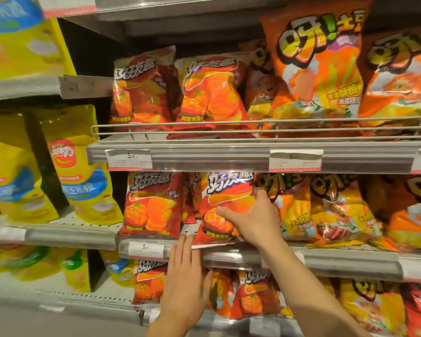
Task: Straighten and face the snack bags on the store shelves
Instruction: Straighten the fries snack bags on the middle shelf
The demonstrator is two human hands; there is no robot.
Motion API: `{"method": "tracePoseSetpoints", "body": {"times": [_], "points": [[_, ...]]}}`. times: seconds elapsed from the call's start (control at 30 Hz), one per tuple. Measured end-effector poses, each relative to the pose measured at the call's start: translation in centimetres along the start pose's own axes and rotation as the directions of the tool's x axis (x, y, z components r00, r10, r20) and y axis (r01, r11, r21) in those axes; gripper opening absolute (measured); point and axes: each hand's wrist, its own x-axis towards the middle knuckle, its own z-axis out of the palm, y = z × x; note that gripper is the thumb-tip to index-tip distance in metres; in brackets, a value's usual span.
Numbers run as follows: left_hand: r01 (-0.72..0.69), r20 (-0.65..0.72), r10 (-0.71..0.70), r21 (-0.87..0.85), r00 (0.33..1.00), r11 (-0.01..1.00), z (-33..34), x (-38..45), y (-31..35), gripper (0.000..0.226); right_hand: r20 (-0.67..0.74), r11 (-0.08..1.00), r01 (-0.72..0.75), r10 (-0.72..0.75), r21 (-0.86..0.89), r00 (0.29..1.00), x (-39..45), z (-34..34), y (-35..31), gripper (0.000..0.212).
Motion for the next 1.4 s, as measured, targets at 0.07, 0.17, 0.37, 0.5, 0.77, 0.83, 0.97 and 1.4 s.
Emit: {"method": "tracePoseSetpoints", "body": {"times": [0.07, 0.17, 0.37, 0.5, 0.77, 0.83, 0.97, 1.4], "points": [[0.003, 0.029, -0.003, 0.013, 1.0, 1.0, 0.4, 0.0, 0.0, 0.079, -0.059, 1.0, -0.013, 0.012, -0.017, 0.998, 0.6, 1.2, -0.8, 0.092], [0.022, 0.049, -0.023, 0.025, 0.999, 0.999, 0.3, 0.2, 0.5, 0.087, -0.107, 0.999, -0.024, 0.019, -0.04, 0.994, 1.1, 3.4, -1.6, 0.093], [-0.038, -0.04, 0.039, 0.026, 0.998, 0.999, 0.3, 0.3, 0.3, 0.088, -0.08, 0.996, -0.047, 0.041, -0.082, 0.996, 0.7, 6.8, -0.4, 0.111], [0.007, -0.07, -0.007, 0.002, 0.998, 1.0, 1.0, 0.3, 0.6, 0.082, -0.061, 0.998, -0.029, 0.025, -0.062, 0.998, 0.5, 7.0, 0.6, 0.117], [0.091, -0.072, -0.098, -0.101, 0.993, 0.991, 0.8, -0.1, 1.5, 0.072, 0.016, 1.0, 0.005, -0.005, -0.009, 1.0, -0.5, 6.3, 1.5, 0.118], [0.113, -0.109, -0.132, -0.166, 0.985, 0.98, 0.8, -0.4, 2.3, 0.07, 0.071, 0.999, 0.028, -0.026, -0.031, 0.997, -1.1, 5.5, 1.8, 0.12], [0.08, -0.314, -0.192, -0.337, 0.93, 0.938, 1.1, -1.2, 6.1, 0.049, 0.098, 0.986, 0.139, -0.13, -0.092, 0.987, -3.6, 2.6, 3.5, 0.107], [-0.197, -0.421, -0.069, -0.556, 0.904, 0.808, -0.9, 2.0, 20.1, 0.014, -0.343, 0.979, 0.06, 0.009, 0.192, 0.939, -1.6, -17.3, 11.9, 0.017]]}}
